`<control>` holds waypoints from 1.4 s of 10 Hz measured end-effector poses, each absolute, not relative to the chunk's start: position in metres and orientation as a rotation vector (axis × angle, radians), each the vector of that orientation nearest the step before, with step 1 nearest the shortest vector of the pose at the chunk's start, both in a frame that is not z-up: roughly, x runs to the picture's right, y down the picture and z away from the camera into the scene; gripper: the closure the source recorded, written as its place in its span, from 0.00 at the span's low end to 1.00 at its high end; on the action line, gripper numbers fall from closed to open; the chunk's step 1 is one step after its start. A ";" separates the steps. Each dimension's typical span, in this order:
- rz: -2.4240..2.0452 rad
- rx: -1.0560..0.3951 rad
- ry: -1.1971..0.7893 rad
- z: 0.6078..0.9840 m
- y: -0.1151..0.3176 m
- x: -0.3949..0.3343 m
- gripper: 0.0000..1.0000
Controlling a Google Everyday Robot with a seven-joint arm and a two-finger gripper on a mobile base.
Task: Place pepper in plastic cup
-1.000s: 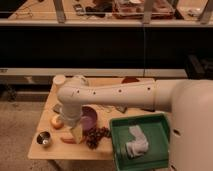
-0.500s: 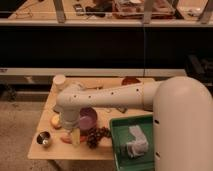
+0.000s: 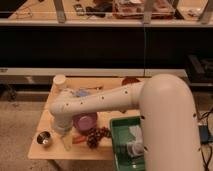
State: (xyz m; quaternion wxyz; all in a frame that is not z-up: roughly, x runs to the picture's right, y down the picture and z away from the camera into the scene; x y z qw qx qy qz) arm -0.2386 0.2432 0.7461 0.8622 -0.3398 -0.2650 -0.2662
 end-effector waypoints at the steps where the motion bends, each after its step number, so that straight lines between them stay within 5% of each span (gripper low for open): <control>1: -0.555 -0.715 -0.553 0.752 0.246 -0.242 0.20; 14: -0.549 -0.698 -0.628 0.781 0.243 -0.209 0.20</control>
